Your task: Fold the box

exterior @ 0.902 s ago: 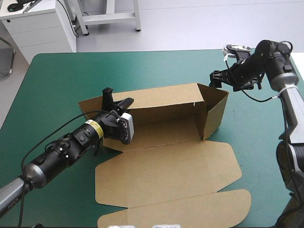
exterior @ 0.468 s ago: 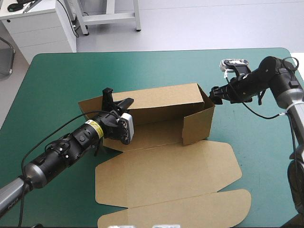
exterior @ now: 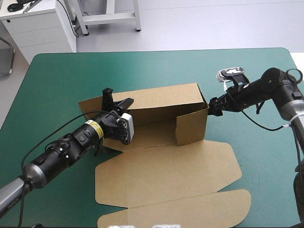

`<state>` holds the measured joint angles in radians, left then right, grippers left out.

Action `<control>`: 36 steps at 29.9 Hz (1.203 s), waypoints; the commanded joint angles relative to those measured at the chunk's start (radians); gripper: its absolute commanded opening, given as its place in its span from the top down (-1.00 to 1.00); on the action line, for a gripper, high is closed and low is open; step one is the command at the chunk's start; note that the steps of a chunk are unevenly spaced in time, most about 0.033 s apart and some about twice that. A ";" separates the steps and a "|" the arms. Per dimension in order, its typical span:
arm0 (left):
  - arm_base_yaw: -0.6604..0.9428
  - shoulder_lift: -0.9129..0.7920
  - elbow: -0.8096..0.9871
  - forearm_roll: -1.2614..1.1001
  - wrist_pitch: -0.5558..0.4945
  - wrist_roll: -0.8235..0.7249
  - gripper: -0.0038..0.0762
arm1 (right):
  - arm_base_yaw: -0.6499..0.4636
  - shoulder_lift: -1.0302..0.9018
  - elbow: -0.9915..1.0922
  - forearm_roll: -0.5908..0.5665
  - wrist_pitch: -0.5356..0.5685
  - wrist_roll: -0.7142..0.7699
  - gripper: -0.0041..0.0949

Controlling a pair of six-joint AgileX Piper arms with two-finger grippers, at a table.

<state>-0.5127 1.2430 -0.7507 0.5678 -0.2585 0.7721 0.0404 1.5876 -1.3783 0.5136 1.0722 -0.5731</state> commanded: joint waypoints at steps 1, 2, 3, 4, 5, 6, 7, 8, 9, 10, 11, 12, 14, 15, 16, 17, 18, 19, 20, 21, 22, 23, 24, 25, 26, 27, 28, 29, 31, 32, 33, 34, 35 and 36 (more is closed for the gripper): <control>0.001 -0.029 -0.026 -0.018 -0.053 -0.012 0.92 | -0.006 -0.047 -0.018 0.068 0.004 -0.030 -0.68; 0.001 -0.029 -0.026 -0.018 -0.053 -0.012 0.92 | -0.006 -0.049 -0.018 0.076 0.004 -0.037 -0.68; 0.001 -0.029 -0.026 -0.018 -0.053 -0.012 0.92 | -0.006 -0.049 -0.018 0.085 0.007 -0.043 -0.68; 0.001 -0.029 -0.026 -0.018 -0.053 -0.012 0.92 | -0.006 -0.051 -0.018 0.103 0.014 -0.057 -0.68; 0.001 -0.029 -0.026 -0.018 -0.056 -0.012 0.92 | -0.006 -0.054 -0.018 0.110 0.020 -0.059 -0.68; 0.001 -0.029 -0.026 -0.018 -0.057 -0.012 0.92 | -0.006 -0.058 -0.018 0.120 0.026 -0.068 -0.68; 0.001 -0.029 -0.026 -0.018 -0.057 -0.012 0.92 | -0.006 -0.060 -0.018 0.127 0.034 -0.076 -0.68; 0.001 -0.029 -0.026 -0.018 -0.057 -0.012 0.92 | -0.006 -0.062 -0.018 0.136 0.043 -0.082 -0.68; 0.001 -0.029 -0.026 -0.018 -0.057 -0.012 0.92 | -0.006 -0.064 -0.018 0.145 0.054 -0.093 -0.67; 0.001 -0.029 -0.026 -0.018 -0.057 -0.012 0.92 | -0.006 -0.064 -0.018 0.147 0.068 -0.102 -0.67; 0.001 -0.029 -0.026 -0.018 -0.057 -0.012 0.92 | -0.006 -0.066 -0.016 0.150 0.072 -0.102 -0.67; 0.001 -0.029 -0.026 -0.018 -0.057 -0.012 0.92 | -0.006 -0.066 -0.012 0.150 0.080 -0.102 -0.67; 0.001 -0.029 -0.026 -0.018 -0.057 -0.012 0.92 | -0.008 -0.066 -0.002 0.145 0.087 -0.104 -0.67; 0.001 -0.029 -0.026 -0.018 -0.057 -0.012 0.92 | -0.016 -0.068 0.004 0.145 0.089 -0.104 -0.67; 0.001 -0.029 -0.026 -0.018 -0.057 -0.012 0.92 | -0.021 -0.068 0.017 0.148 0.090 -0.104 -0.67; 0.001 -0.029 -0.026 -0.016 -0.057 -0.012 0.92 | -0.026 -0.071 0.028 0.151 0.090 -0.104 -0.67; 0.001 -0.029 -0.026 -0.016 -0.057 -0.012 0.92 | -0.037 -0.078 0.044 0.156 0.090 -0.106 -0.67; 0.001 -0.029 -0.026 -0.016 -0.057 -0.012 0.92 | -0.048 -0.084 0.065 0.168 0.090 -0.117 -0.67; 0.001 -0.029 -0.026 -0.016 -0.057 -0.012 0.92 | -0.057 -0.092 0.087 0.187 0.090 -0.131 -0.67; 0.001 -0.029 -0.026 -0.016 -0.057 -0.012 0.92 | -0.063 -0.102 0.108 0.200 0.090 -0.152 -0.66; 0.001 -0.029 -0.026 -0.016 -0.057 -0.012 0.92 | -0.065 -0.113 0.127 0.218 0.085 -0.167 -0.65; 0.001 -0.029 -0.026 -0.016 -0.057 -0.012 0.92 | -0.065 -0.124 0.143 0.232 0.082 -0.187 -0.65; 0.001 -0.029 -0.026 -0.016 -0.057 -0.012 0.92 | -0.065 -0.131 0.153 0.237 0.082 -0.197 -0.65; 0.001 -0.029 -0.026 -0.016 -0.060 -0.012 0.92 | -0.065 -0.141 0.160 0.251 0.077 -0.204 -0.65; 0.001 -0.027 -0.026 -0.016 -0.063 -0.012 0.92 | -0.065 -0.141 0.160 0.267 0.087 -0.209 -0.65; 0.001 -0.027 -0.026 -0.016 -0.071 -0.012 0.92 | -0.065 -0.141 0.160 0.288 0.087 -0.216 -0.65; 0.001 -0.025 -0.026 -0.016 -0.075 -0.012 0.92 | -0.065 -0.141 0.160 0.304 0.088 -0.226 -0.65; 0.001 -0.025 -0.026 -0.016 -0.081 -0.012 0.92 | -0.063 -0.139 0.160 0.312 0.086 -0.237 -0.65; 0.001 -0.024 -0.026 -0.016 -0.084 -0.012 0.92 | -0.046 -0.137 0.160 0.315 0.065 -0.256 -0.65; 0.001 -0.024 -0.026 -0.016 -0.087 -0.012 0.92 | -0.035 -0.137 0.160 0.315 0.037 -0.267 -0.65; 0.001 -0.024 -0.026 -0.016 -0.087 -0.012 0.92 | -0.023 -0.137 0.160 0.320 0.013 -0.279 -0.65; 0.001 -0.024 -0.026 -0.016 -0.087 -0.012 0.92 | 0.000 -0.137 0.160 0.321 -0.019 -0.290 -0.65; 0.001 -0.024 -0.026 -0.016 -0.087 -0.012 0.92 | 0.018 -0.137 0.160 0.321 -0.043 -0.300 -0.65; 0.001 -0.024 -0.026 -0.016 -0.087 -0.012 0.92 | 0.035 -0.137 0.160 0.318 -0.069 -0.306 -0.65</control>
<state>-0.5112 1.2439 -0.7499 0.5688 -0.2635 0.7730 0.0337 1.4869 -1.1955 0.7747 1.0840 -0.8421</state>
